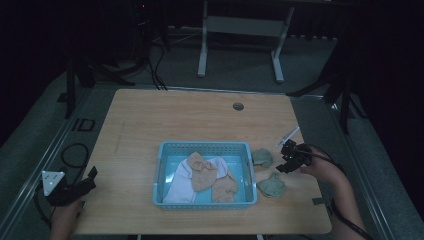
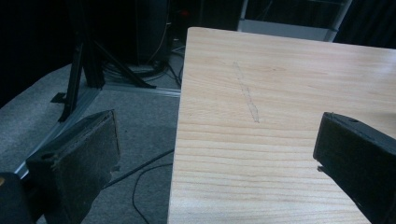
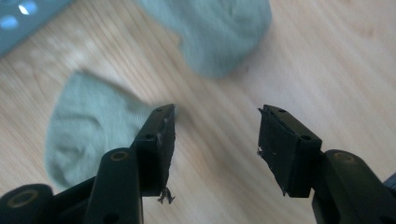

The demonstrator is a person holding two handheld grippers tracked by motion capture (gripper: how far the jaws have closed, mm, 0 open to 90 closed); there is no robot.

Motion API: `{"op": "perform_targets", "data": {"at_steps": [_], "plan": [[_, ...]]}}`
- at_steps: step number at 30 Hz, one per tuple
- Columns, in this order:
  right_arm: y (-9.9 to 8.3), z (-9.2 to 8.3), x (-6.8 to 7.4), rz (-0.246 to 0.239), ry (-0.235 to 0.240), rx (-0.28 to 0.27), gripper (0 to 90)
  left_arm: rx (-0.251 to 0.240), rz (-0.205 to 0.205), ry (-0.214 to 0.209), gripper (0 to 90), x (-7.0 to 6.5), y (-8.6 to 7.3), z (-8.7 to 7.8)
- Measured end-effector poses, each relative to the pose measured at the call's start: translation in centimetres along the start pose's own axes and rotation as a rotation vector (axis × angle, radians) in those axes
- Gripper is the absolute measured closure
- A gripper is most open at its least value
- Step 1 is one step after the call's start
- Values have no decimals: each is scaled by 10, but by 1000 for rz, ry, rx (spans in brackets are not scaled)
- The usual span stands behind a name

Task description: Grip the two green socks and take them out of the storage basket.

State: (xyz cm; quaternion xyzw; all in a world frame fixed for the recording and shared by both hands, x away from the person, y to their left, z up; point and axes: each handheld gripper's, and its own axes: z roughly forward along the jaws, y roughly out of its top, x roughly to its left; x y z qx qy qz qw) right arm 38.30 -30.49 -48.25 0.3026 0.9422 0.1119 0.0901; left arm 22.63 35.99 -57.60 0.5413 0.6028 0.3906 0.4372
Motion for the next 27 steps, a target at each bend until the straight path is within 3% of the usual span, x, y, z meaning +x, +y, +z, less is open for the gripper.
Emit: {"op": "perform_targets", "data": {"at_steps": [4, 16, 22, 24, 25, 27], "plan": [[-24, 4, -3, 62, -15, -48, 442, 1, 0, -1, 7, 0, 0, 0], [-86, 20, -4, 299, -84, -276, 379, 0, 0, 1, 7, 0, 0, 0], [-105, 25, 1, 404, -136, -335, 198, -1, -1, 1, 7, 0, 0, 0], [-110, 27, 1, 443, -108, -371, 125, 0, 0, 1, 7, 0, 0, 0], [-113, 28, 1, 451, -73, -384, 94, 0, 0, 1, 7, 0, 0, 0], [-119, 31, 2, 468, -38, -442, 93, 0, 1, 0, 7, 0, 0, 0]]}}
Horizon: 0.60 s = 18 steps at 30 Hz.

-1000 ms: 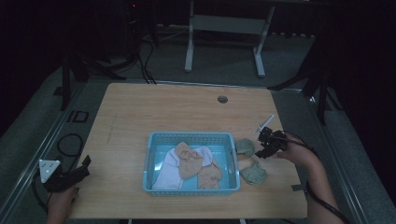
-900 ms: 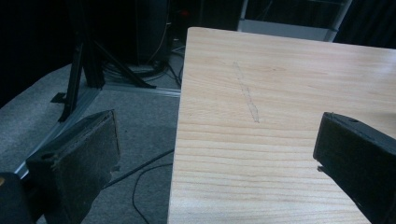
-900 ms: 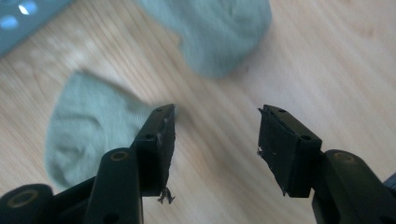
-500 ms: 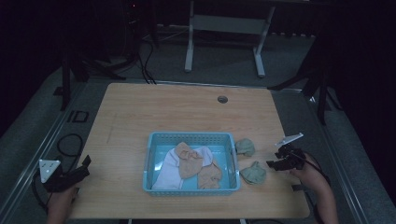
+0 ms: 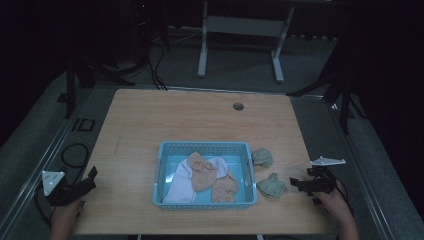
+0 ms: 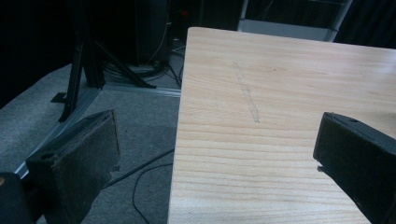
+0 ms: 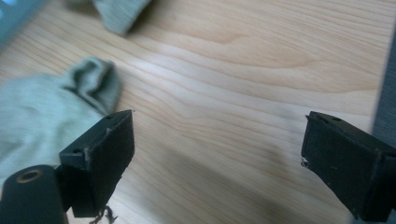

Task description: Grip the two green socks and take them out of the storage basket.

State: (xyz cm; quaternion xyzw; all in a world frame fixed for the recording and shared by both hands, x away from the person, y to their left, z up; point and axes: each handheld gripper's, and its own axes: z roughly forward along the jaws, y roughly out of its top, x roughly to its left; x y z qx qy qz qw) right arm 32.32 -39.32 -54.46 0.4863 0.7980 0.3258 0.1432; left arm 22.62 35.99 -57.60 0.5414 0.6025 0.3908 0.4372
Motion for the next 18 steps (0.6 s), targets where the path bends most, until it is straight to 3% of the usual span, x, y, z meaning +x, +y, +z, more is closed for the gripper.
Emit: {"op": "perform_targets", "data": {"at_steps": [2, 13, 16, 18], "plan": [[-6, 1, -2, 36, -6, -36, 93, -1, 0, -1, 7, 0, 0, 0], [-37, -11, 1, 163, -326, -303, 94, 0, 3, -4, 7, 0, 0, 0], [-41, -13, 1, 179, -365, -360, 94, 1, 3, -5, 7, 0, 0, 0], [-41, -13, 1, 171, -360, -367, 94, 3, 3, -5, 7, 0, 0, 0]]}}
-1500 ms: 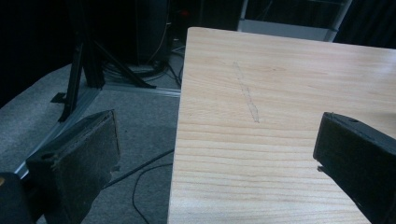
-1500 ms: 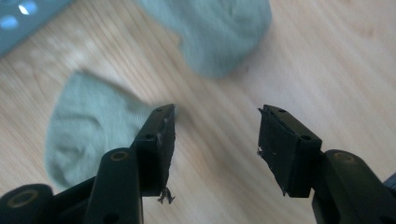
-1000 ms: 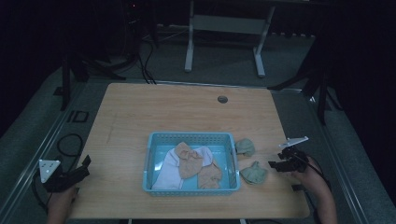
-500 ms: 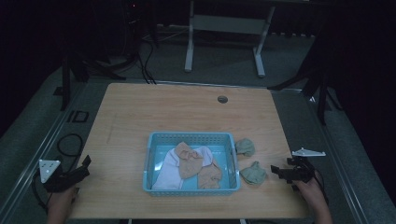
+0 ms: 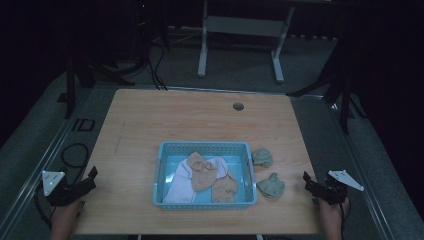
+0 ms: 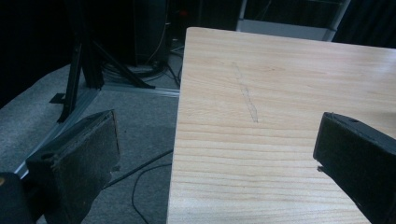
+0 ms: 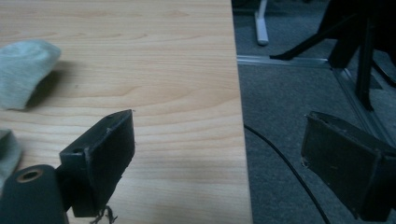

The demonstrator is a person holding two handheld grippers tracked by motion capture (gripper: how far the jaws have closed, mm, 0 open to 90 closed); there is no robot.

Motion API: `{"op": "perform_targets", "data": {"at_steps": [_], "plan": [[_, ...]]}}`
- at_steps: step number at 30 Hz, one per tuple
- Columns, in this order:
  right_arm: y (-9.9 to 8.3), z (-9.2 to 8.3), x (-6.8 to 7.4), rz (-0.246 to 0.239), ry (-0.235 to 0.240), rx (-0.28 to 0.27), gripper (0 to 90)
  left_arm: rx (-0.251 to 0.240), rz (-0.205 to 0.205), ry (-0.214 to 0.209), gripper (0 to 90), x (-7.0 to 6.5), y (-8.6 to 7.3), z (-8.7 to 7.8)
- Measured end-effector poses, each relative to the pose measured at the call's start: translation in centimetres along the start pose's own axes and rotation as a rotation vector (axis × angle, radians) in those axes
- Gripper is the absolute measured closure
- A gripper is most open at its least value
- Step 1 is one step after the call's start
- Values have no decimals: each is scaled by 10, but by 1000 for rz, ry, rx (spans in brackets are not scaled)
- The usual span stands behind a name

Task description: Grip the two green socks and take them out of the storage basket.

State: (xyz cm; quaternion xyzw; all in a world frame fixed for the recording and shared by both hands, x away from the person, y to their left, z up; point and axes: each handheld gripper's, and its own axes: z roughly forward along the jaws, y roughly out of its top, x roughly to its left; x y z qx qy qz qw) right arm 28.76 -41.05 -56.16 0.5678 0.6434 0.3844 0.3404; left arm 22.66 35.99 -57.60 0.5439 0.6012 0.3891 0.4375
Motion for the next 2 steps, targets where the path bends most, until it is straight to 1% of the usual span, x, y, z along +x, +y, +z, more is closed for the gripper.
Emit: {"op": "perform_targets", "data": {"at_steps": [2], "plan": [[0, 0, 2, -12, -1, -1, 94, 1, 0, 0, 7, 0, 0, 0]]}}
